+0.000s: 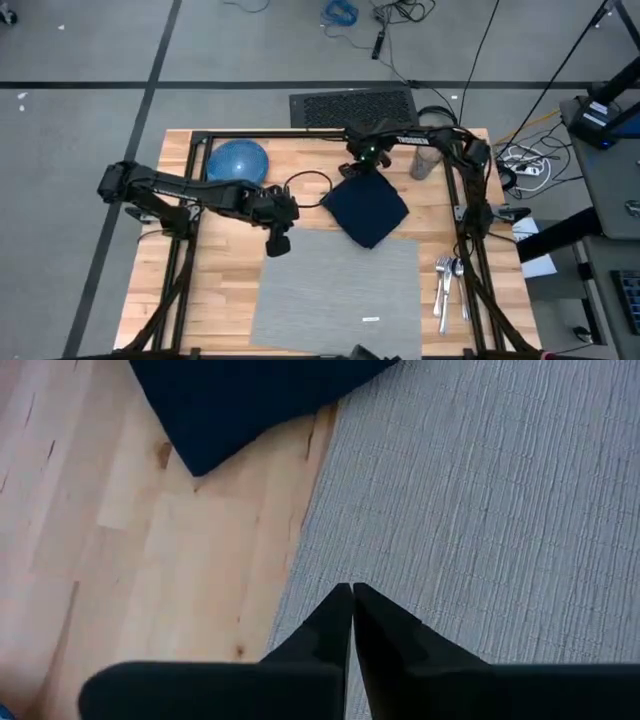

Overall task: Set table place
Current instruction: Fold the dark blue napkin

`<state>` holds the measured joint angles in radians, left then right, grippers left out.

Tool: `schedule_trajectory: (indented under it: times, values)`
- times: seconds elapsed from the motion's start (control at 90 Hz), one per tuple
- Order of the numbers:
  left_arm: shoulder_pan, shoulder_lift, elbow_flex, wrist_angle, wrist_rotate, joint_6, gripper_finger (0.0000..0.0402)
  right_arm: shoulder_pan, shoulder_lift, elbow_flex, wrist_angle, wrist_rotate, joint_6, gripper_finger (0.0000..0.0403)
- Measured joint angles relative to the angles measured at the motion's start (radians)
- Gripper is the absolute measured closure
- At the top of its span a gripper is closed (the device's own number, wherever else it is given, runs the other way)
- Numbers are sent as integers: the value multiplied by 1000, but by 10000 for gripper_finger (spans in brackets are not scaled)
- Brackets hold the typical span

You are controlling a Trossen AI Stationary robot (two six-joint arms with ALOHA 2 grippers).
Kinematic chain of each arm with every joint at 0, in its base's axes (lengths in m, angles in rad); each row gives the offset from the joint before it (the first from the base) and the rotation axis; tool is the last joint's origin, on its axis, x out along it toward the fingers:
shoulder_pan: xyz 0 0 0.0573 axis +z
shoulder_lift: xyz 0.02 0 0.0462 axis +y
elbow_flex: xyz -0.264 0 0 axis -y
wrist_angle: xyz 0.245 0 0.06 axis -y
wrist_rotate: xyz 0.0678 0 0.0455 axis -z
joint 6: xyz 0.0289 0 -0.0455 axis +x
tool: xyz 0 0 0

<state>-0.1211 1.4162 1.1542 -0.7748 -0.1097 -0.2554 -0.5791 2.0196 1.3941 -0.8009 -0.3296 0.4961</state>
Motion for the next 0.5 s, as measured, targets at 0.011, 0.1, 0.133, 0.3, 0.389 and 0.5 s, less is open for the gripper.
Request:
schedule_trajectory:
  times: [0.011, 0.1, 0.133, 0.3, 0.389, 0.5]
  values:
    - [0, 0, 0, 0, 0, 0, 402, 3, 3, 0, 3, -4, 2, 403]
    - [0, 0, 0, 6, 0, 0, 402, 23, 29, 0, 36, -55, 15, 403]
    - [0, 0, 0, 7, 0, 0, 402, 33, 39, 0, 48, -77, 16, 403]
    - [0, 0, 0, 32, 0, 1, 402, 101, 62, 0, 144, -171, 16, 403]
    - [0, 0, 1, 68, 0, 10, 402, 134, 36, 0, 228, -215, 13, 403]
    - [2, 0, 1, 137, 0, 62, 402, 173, -59, 2, 248, -168, -9, 403]
